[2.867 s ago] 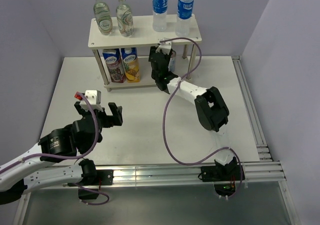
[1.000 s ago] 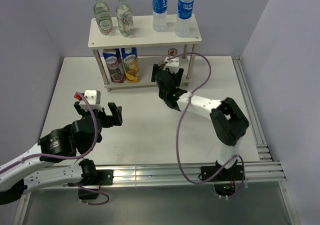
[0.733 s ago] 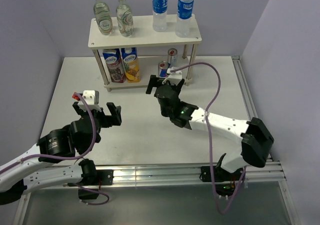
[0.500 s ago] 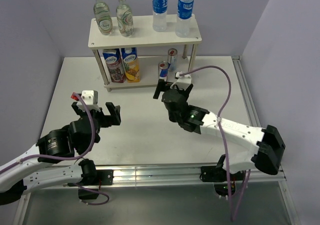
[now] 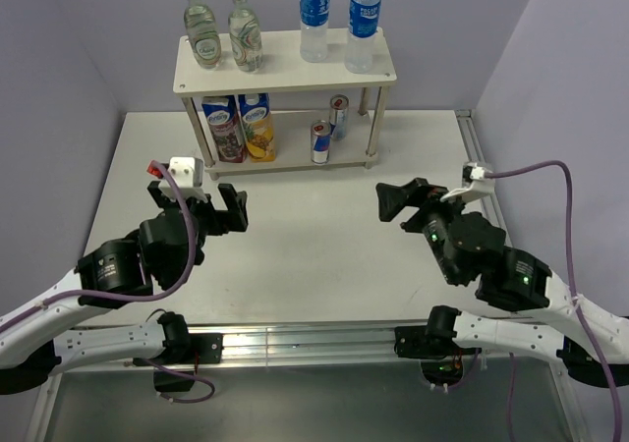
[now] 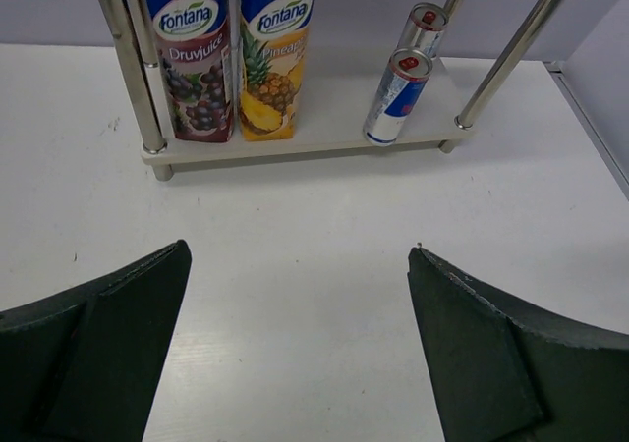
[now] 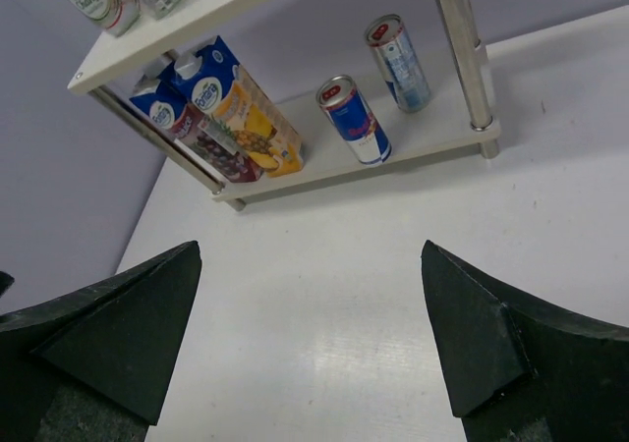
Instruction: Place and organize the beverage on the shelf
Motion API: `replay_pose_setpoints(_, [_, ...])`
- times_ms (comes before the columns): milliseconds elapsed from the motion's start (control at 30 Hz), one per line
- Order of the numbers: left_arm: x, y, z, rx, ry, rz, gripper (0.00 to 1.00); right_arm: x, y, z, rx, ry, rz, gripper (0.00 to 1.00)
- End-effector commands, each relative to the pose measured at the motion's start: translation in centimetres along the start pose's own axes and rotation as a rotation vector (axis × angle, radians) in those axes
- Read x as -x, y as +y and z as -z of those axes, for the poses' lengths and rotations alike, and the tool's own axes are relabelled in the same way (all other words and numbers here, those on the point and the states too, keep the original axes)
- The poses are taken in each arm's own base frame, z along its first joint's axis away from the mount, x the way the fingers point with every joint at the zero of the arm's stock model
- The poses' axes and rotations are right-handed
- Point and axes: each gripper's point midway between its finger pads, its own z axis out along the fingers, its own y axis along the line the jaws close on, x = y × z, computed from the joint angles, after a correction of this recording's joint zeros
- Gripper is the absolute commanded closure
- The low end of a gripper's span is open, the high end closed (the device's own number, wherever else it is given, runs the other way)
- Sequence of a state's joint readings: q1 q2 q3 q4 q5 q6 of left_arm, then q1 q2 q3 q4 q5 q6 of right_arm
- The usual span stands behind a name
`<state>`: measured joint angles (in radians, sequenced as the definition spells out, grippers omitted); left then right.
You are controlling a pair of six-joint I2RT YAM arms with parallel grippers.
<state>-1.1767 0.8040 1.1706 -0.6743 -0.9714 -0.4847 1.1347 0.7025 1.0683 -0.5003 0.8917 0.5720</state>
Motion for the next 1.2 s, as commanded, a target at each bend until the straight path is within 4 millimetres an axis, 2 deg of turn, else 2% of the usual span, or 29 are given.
replay_pose_setpoints(0, [3.3, -0.9, 0.5, -0.045, -0.063, 0.022, 0.01, -0.6, -1.5, 1.0, -0.016, 0.045, 0.052, 0.00])
replay_pose_setpoints(267, [3.7, -0.4, 0.5, -0.040, -0.096, 0.012, 0.01, -1.0, -2.9, 1.5, -0.034, 0.049, 0.057, 0.00])
replay_pose_setpoints(567, [3.7, 0.2, 0.6, -0.020, -0.115, 0.016, 0.01, -1.2, -3.4, 1.4, -0.043, 0.034, 0.060, 0.00])
replay_pose_setpoints(1167, [3.8, 0.6, 0.6, -0.006, -0.126, 0.013, 0.01, -1.2, -2.8, 0.6, -0.044, -0.004, 0.080, 0.00])
